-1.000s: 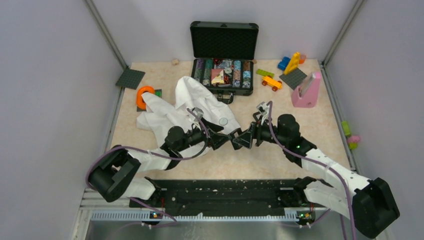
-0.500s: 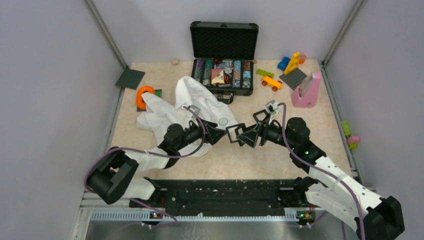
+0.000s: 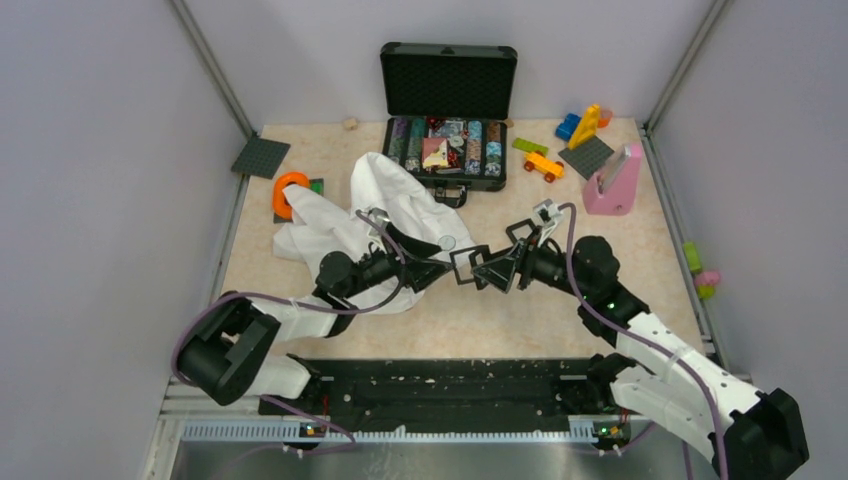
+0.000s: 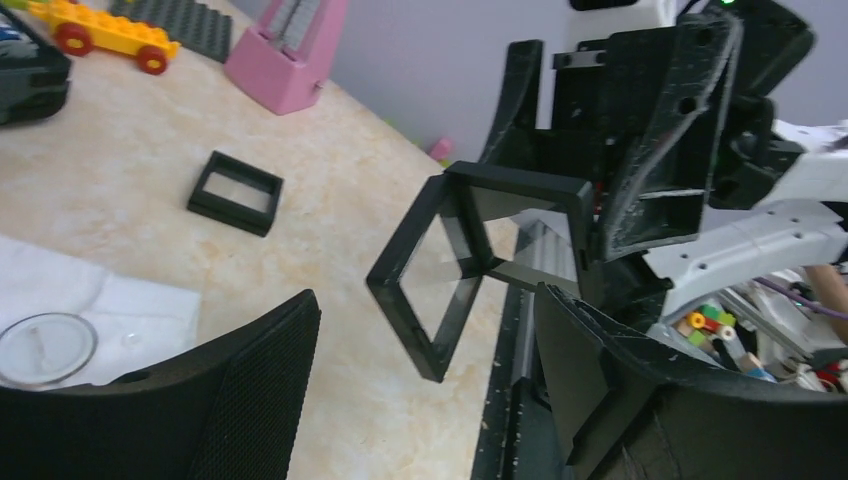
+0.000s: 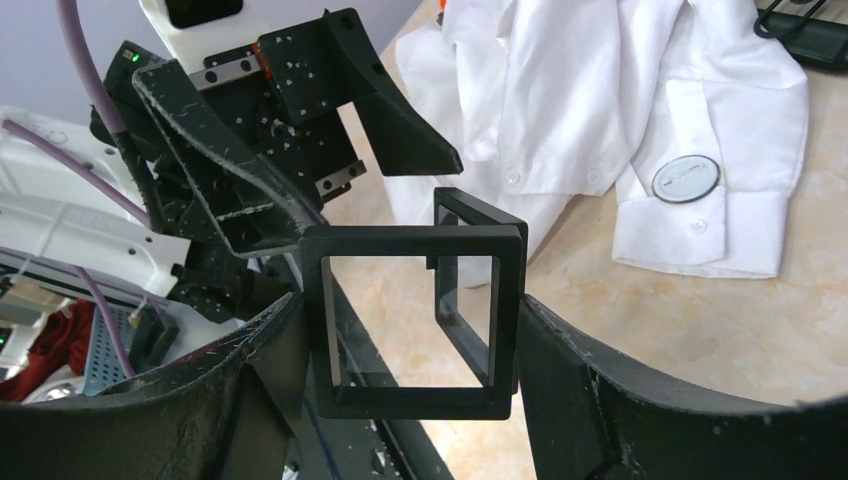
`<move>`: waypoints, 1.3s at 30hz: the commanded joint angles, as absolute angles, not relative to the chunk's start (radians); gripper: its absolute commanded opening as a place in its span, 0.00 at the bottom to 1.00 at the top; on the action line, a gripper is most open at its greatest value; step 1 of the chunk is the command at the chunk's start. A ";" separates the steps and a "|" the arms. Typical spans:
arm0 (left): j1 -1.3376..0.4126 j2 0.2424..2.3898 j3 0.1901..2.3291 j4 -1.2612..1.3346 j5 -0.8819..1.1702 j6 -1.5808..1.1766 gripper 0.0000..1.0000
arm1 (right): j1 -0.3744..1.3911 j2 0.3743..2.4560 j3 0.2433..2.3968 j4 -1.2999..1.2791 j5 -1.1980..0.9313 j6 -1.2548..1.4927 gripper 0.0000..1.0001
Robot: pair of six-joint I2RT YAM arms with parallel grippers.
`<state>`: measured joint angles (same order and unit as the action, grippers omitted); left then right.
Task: Remove the brooch from the garment
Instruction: Open the brooch box.
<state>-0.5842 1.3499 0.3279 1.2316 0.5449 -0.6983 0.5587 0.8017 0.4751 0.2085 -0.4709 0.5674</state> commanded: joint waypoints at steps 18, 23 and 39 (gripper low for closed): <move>-0.576 1.424 0.358 1.433 0.672 -0.802 0.39 | 0.568 0.843 0.435 0.445 -0.575 0.683 0.44; -0.573 1.437 0.366 1.439 0.685 -0.810 0.25 | 0.568 0.845 0.430 0.441 -0.575 0.679 0.47; -0.573 1.351 0.380 1.158 0.558 -0.672 0.17 | 0.570 0.821 0.533 0.112 -0.342 0.513 0.96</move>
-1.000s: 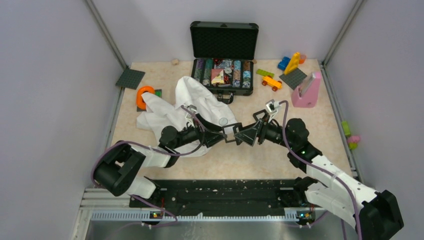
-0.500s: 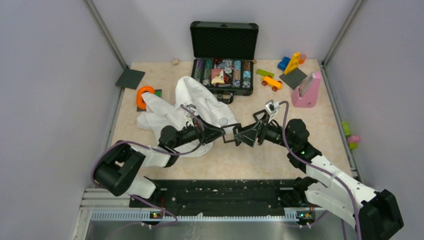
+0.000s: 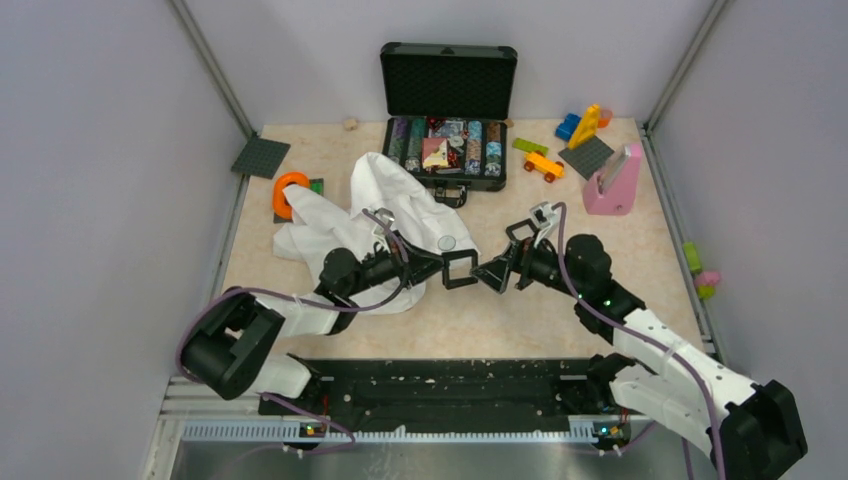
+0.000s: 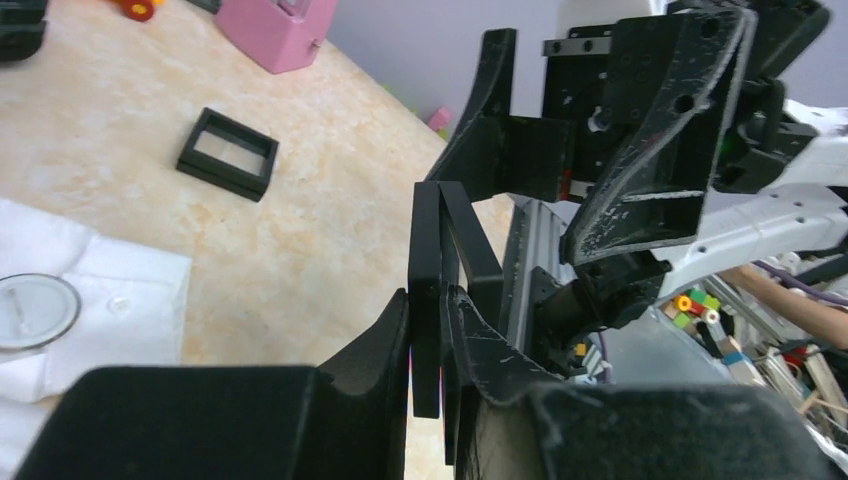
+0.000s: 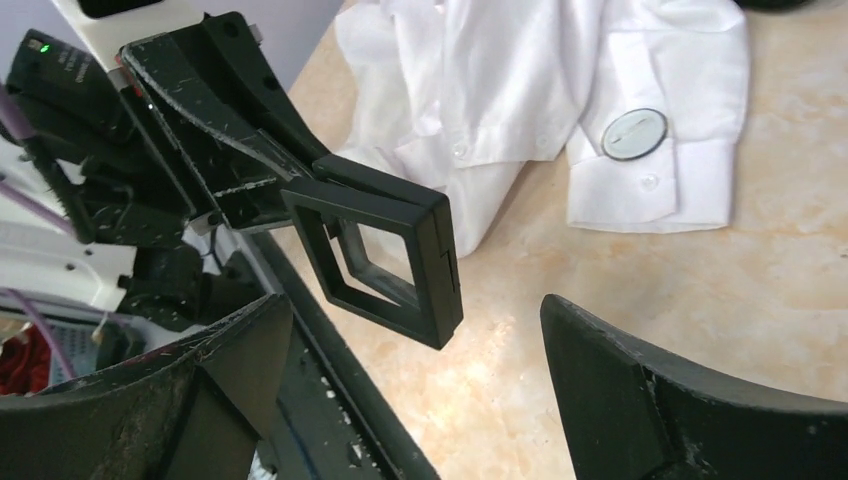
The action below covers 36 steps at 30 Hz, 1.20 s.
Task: Remove the brooch from the garment
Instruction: Open the brooch box.
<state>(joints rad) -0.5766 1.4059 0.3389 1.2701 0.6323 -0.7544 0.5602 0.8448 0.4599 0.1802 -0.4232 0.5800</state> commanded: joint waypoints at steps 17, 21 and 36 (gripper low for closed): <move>-0.863 1.162 0.688 0.262 -0.296 0.005 0.15 | 0.801 0.708 0.479 0.135 0.302 0.395 0.98; -0.979 1.286 0.989 -0.045 -0.764 0.206 0.13 | 0.801 0.525 0.388 0.176 0.357 0.300 0.98; -0.982 1.434 1.339 -0.467 -0.528 -0.274 0.16 | 0.799 0.523 0.562 -0.158 0.316 0.329 0.99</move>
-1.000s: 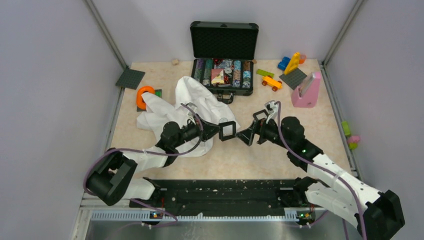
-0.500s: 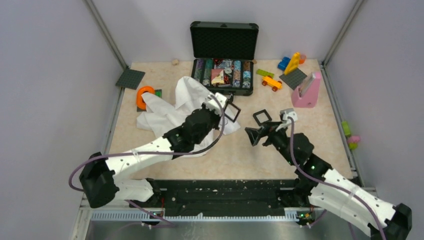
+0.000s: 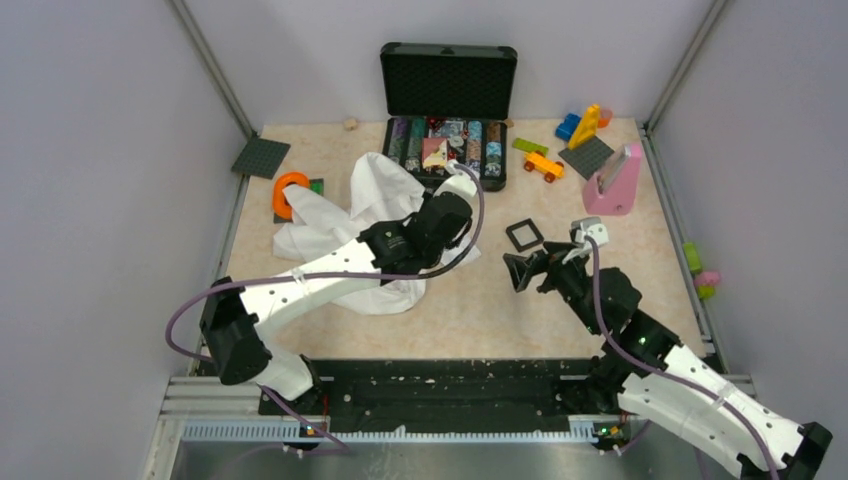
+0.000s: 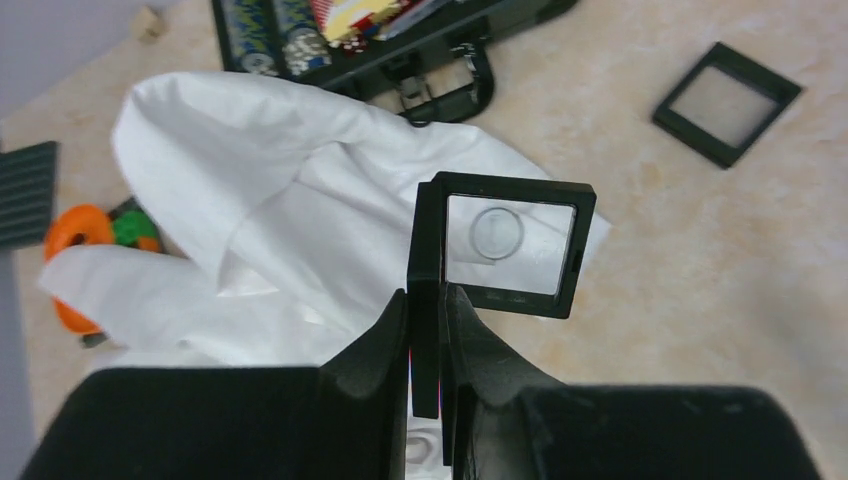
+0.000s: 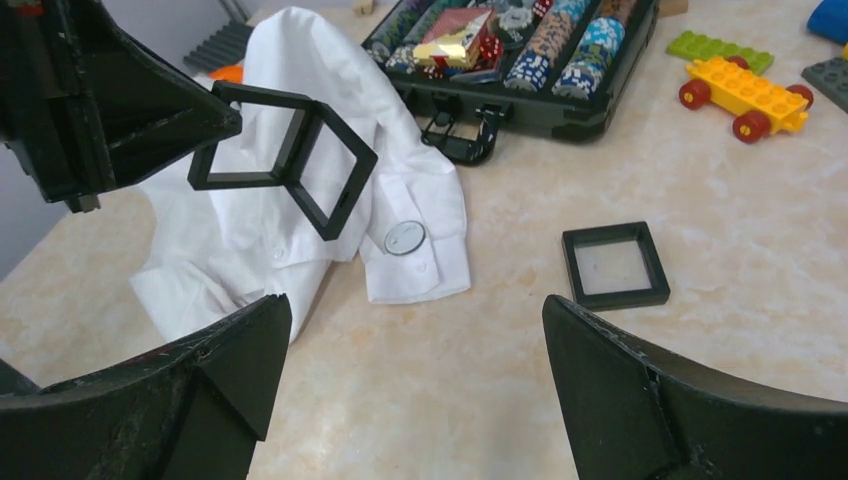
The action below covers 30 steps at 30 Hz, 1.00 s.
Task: Remove the brooch from the garment
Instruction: Open the brooch box.
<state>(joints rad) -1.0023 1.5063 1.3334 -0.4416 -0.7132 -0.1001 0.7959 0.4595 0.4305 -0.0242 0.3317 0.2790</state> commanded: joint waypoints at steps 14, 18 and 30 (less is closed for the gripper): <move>-0.800 1.343 1.178 -0.363 -0.071 -0.561 0.16 | 0.718 0.799 0.764 -0.272 0.005 0.589 0.83; -0.754 1.315 1.105 -0.256 0.080 -0.628 0.15 | 0.718 0.824 0.750 -0.259 -0.020 0.595 0.82; -0.725 1.315 1.069 -0.179 0.182 -0.678 0.15 | 0.718 0.878 0.755 -0.300 0.066 0.584 0.74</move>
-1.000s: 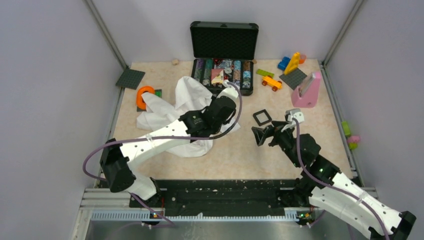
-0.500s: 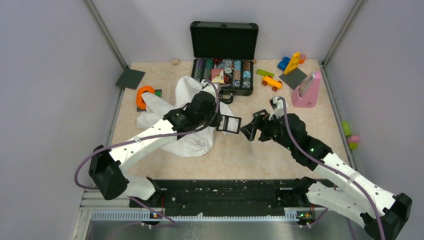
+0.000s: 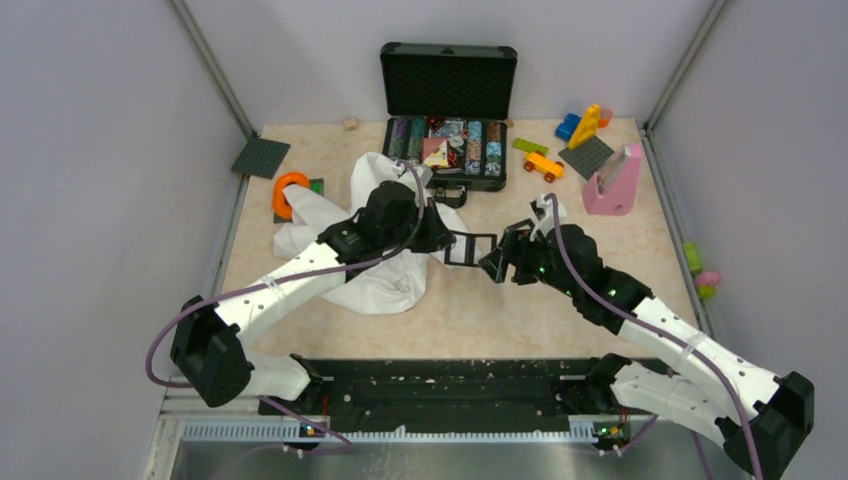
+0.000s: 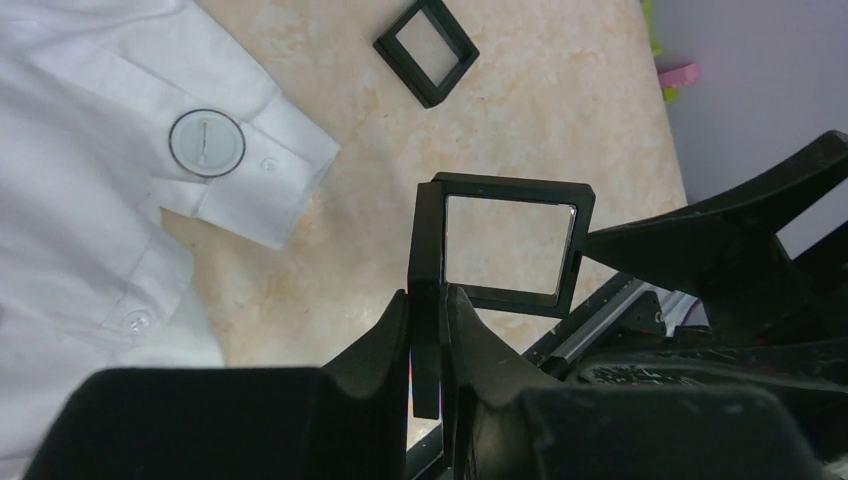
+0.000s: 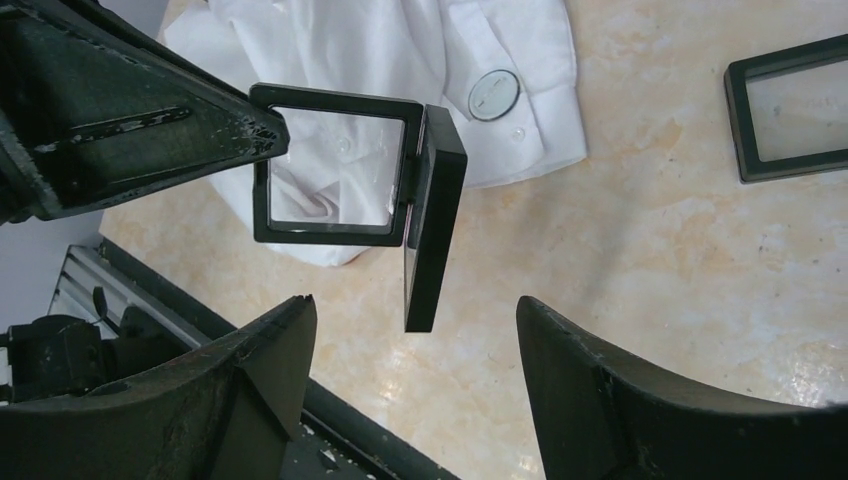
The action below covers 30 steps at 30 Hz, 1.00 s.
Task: Remove the brooch from the garment
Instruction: Open the brooch box.
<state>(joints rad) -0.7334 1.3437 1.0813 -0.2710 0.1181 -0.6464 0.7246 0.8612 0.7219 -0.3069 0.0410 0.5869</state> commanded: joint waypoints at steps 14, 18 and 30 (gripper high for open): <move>-0.701 1.299 1.057 -0.168 0.215 -0.684 0.15 | 0.704 0.879 0.757 -0.350 0.182 0.595 0.51; -0.700 1.298 1.052 -0.160 0.222 -0.687 0.15 | 0.692 0.870 0.756 -0.355 0.183 0.598 0.47; -0.687 1.308 1.025 -0.080 0.291 -0.722 0.15 | 0.667 0.862 0.726 -0.236 0.007 0.610 0.32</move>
<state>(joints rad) -0.6941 1.3434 1.0344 -0.1669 0.2462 -0.7036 0.6907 0.8722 0.7208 -0.3004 0.0639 0.5964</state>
